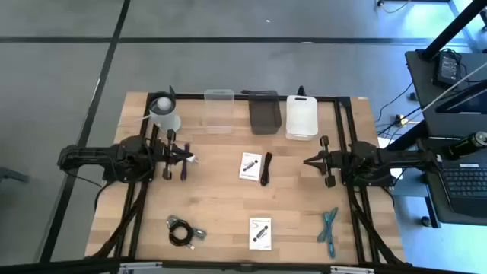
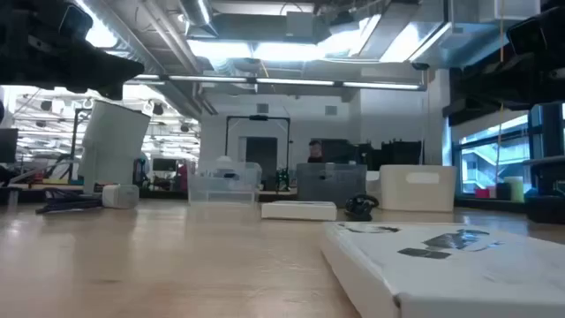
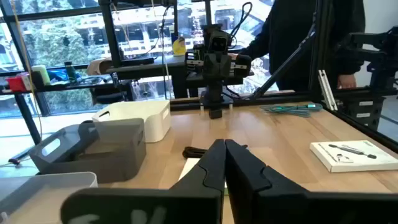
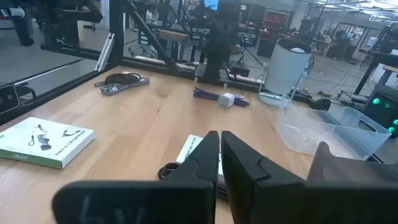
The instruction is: Pick and place items into bin
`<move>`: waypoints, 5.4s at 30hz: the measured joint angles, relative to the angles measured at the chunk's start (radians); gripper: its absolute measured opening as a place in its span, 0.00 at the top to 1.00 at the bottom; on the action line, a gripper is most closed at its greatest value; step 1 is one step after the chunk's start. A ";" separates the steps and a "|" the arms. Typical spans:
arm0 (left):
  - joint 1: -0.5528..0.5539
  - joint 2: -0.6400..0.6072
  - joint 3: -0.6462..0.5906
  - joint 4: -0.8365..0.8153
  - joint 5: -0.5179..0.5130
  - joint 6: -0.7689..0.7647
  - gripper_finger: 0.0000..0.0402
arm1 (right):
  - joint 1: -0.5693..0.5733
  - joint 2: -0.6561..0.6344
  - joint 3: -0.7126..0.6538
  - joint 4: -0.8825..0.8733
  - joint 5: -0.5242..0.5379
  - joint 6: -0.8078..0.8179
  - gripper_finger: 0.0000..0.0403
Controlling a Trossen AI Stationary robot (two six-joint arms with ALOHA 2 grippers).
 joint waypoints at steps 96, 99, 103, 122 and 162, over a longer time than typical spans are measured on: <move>0.000 0.000 0.000 0.000 0.002 0.000 0.99 | -0.006 0.511 0.748 -0.425 0.654 0.439 1.00; 0.000 0.000 0.000 0.000 0.002 0.000 0.99 | -0.037 0.644 0.901 -0.682 0.680 0.591 1.00; 0.000 0.000 0.000 0.000 0.002 0.000 0.99 | -0.108 0.808 1.072 -0.976 0.648 0.755 1.00; 0.000 0.000 0.000 0.000 0.003 0.000 0.99 | -0.340 1.189 1.031 -1.468 0.207 0.939 0.79; 0.000 0.000 0.000 0.000 0.003 0.000 0.99 | -0.253 1.500 0.756 -1.227 -0.100 0.992 0.41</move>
